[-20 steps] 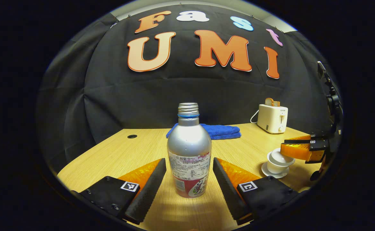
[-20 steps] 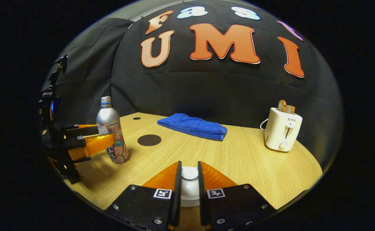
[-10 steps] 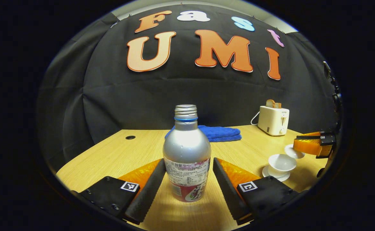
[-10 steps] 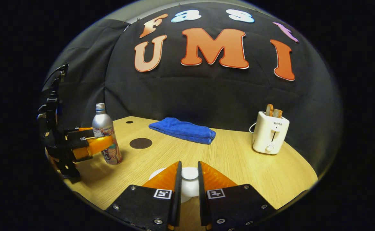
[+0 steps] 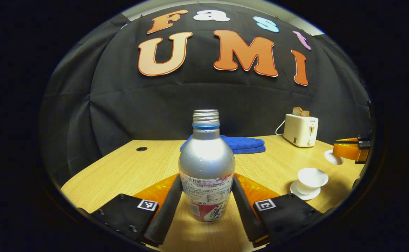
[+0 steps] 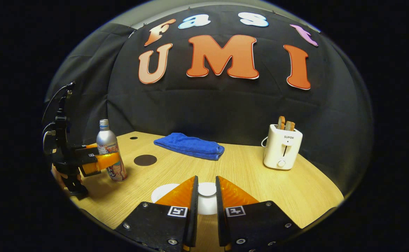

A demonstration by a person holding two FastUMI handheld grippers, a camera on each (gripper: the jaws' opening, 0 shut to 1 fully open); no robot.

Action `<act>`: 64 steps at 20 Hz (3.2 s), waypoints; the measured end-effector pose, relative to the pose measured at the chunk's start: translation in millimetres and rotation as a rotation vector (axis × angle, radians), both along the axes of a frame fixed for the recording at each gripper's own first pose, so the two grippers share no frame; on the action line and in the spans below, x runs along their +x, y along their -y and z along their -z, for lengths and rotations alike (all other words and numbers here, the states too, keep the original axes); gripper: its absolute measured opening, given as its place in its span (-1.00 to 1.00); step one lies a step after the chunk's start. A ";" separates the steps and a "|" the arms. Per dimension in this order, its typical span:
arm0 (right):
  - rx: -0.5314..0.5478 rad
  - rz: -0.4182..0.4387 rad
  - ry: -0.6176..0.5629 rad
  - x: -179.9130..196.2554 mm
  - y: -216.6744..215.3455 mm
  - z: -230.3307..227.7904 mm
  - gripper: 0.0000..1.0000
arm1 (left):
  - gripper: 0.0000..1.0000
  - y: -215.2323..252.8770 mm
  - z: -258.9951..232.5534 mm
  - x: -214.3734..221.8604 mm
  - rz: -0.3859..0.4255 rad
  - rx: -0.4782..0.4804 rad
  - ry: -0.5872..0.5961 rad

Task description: Open the teacup lid with one hand, grasp the water bottle and pour water into the teacup with the other hand; after pouring, place the water bottle on the coaster and then close the teacup lid.

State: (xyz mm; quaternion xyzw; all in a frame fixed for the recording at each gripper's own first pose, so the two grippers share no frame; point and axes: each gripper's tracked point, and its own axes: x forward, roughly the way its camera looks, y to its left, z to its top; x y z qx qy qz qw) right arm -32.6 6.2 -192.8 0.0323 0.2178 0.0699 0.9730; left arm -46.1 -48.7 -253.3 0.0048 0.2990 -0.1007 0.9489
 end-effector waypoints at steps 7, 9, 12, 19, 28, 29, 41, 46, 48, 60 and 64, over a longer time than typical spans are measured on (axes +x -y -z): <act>-0.002 0.031 0.021 -1.6 16.6 -6.5 -0.50 | 0.70 1.3 -19.2 12.8 0.065 0.115 0.046; -0.007 0.034 0.031 -2.1 20.5 -9.5 -0.50 | 0.70 6.9 -22.3 15.5 0.104 0.164 0.054; -0.007 0.043 0.043 -3.6 27.2 -13.9 -0.50 | 0.63 19.4 -30.2 18.4 0.186 0.270 0.095; -0.010 0.084 0.061 -7.6 51.4 -19.1 -0.50 | 0.70 56.7 -35.7 20.3 0.357 0.466 0.192; -0.007 0.103 0.061 -15.9 63.9 -18.8 -0.50 | 0.76 87.3 -18.5 6.3 0.550 0.644 0.216; -0.004 0.104 0.063 -16.3 63.9 -20.2 -0.50 | 0.63 90.9 -13.2 4.5 0.568 0.651 0.211; -0.018 0.117 0.075 -21.3 68.9 -21.4 -0.50 | 0.60 91.9 -16.1 17.1 0.775 0.895 0.292; -0.027 0.125 0.079 -21.5 71.5 -22.3 -0.50 | 0.62 102.9 -19.7 22.3 0.855 0.998 0.351; -0.034 0.126 0.080 -22.4 71.7 -21.9 -0.50 | 0.62 106.6 -19.7 24.1 0.889 1.041 0.373; -0.053 0.121 0.078 -25.4 69.9 -19.3 -0.50 | 0.70 123.8 -23.5 25.5 1.046 1.219 0.501; -0.055 0.121 0.077 -26.2 70.0 -19.2 -0.50 | 0.70 125.0 -23.3 28.2 1.081 1.296 0.526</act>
